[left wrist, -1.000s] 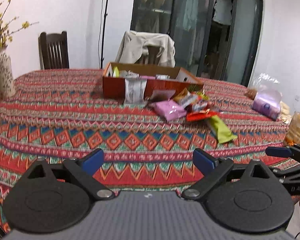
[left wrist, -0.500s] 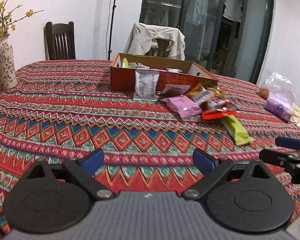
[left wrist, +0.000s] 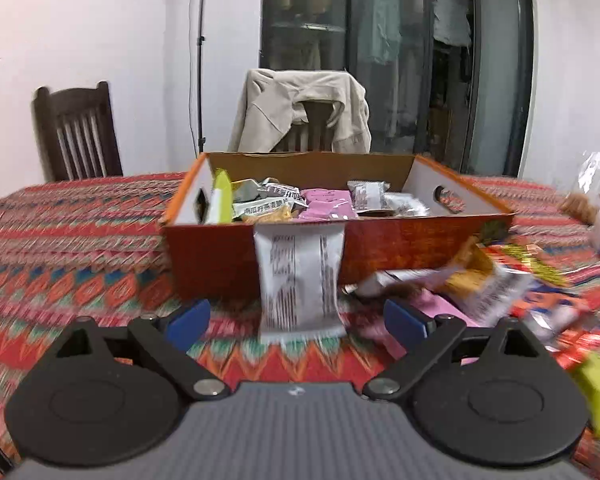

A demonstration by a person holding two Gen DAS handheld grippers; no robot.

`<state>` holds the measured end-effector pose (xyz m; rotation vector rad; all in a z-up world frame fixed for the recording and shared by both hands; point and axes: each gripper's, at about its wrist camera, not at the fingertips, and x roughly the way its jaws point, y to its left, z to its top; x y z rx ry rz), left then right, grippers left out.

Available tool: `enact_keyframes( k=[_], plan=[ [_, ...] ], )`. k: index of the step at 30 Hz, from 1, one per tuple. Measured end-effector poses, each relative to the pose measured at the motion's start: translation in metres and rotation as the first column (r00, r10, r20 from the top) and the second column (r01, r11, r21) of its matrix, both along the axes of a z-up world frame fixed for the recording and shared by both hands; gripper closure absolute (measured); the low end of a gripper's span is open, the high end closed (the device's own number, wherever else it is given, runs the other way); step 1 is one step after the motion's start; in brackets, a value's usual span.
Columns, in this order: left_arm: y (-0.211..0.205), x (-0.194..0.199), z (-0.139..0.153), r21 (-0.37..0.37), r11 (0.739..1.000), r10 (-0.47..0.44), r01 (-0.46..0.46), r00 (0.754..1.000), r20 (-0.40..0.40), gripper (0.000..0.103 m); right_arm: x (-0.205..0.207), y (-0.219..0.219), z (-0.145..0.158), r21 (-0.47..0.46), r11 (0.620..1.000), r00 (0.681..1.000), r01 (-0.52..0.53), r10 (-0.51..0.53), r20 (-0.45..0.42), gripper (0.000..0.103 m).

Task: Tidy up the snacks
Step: 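Grasp a white packet with the left gripper while the right gripper grasps another white packet, then lift both white packets and carry them over the box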

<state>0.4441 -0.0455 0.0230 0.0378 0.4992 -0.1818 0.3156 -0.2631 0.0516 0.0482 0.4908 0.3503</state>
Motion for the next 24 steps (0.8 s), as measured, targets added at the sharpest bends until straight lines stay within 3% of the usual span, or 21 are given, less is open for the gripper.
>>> enact_keyframes(
  k=[2,4,5,6,9,13,15,18,21,24],
  plan=[
    [-0.004,0.019,-0.005,0.0,1.0,-0.009,0.009,1.0,-0.001,0.01,0.011,-0.001,-0.001,0.017,1.0,1.0,0.007,-0.007,-0.016,0.018],
    [-0.006,0.032,-0.008,-0.019,0.999,-0.031,0.031,1.0,0.007,0.021,0.022,0.0,-0.003,0.022,1.0,0.999,0.014,-0.013,-0.033,0.018],
    [-0.006,0.037,-0.01,-0.025,0.999,-0.047,0.046,0.999,-0.005,0.042,0.028,0.0,-0.003,0.022,1.0,0.999,0.017,-0.016,-0.039,0.018],
    [-0.005,0.043,-0.012,-0.042,0.997,-0.063,0.062,0.998,-0.029,0.056,0.035,0.001,-0.004,0.019,1.0,0.999,0.022,-0.021,-0.046,0.018],
    [0.005,0.043,-0.012,-0.089,0.994,-0.066,0.061,0.997,-0.048,0.062,0.06,0.005,-0.001,0.021,0.999,0.997,0.046,-0.045,-0.066,0.023],
    [0.02,0.019,0.002,-0.033,0.998,-0.062,0.059,0.995,-0.082,0.062,0.096,0.009,0.01,0.052,0.998,0.996,0.044,-0.04,-0.073,0.024],
    [0.033,0.001,0.01,-0.04,0.998,-0.051,0.048,0.996,-0.079,0.062,0.119,0.02,0.011,0.035,0.999,0.995,0.028,-0.025,-0.092,0.024],
    [0.056,-0.028,0.019,-0.088,0.996,-0.01,0.004,0.998,-0.067,0.062,0.159,0.042,0.0,-0.005,1.0,0.988,0.014,-0.015,-0.152,0.026],
    [0.075,-0.05,0.021,-0.156,0.987,0.032,-0.041,0.998,-0.06,0.062,0.193,0.064,-0.02,-0.051,0.998,0.972,0.038,-0.048,-0.23,0.04],
    [0.084,-0.062,0.021,-0.198,0.978,0.052,-0.065,0.996,-0.07,0.062,0.206,0.082,-0.041,-0.139,0.989,0.957,0.041,-0.079,-0.28,0.043]
  ],
)
